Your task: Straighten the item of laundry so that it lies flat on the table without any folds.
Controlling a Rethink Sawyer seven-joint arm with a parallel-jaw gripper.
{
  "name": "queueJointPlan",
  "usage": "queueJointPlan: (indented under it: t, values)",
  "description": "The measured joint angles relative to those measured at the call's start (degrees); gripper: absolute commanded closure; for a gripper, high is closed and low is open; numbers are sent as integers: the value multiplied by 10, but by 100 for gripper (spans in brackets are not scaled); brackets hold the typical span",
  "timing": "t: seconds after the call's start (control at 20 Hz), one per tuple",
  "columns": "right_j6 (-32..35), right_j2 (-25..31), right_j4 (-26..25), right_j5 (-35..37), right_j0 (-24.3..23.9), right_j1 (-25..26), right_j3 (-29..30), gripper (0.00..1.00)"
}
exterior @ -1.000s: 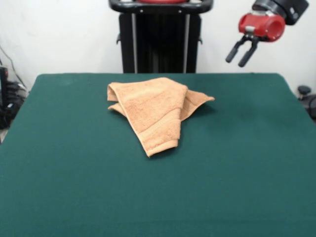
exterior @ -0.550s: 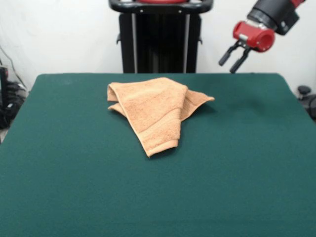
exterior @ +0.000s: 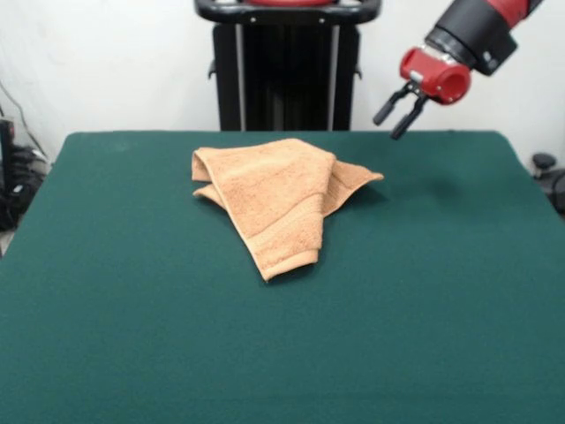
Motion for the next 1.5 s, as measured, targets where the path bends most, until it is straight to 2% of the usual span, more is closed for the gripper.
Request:
queueJointPlan:
  t: [0.55,0.8,1.15,1.5]
  values:
    - [0,32,0,-22,-87,-58,1,0]
    - [0,46,0,-43,-99,-65,1,0]
    - [0,58,0,-54,-89,-63,1,0]
    - [0,102,0,-55,-99,-67,1,0]
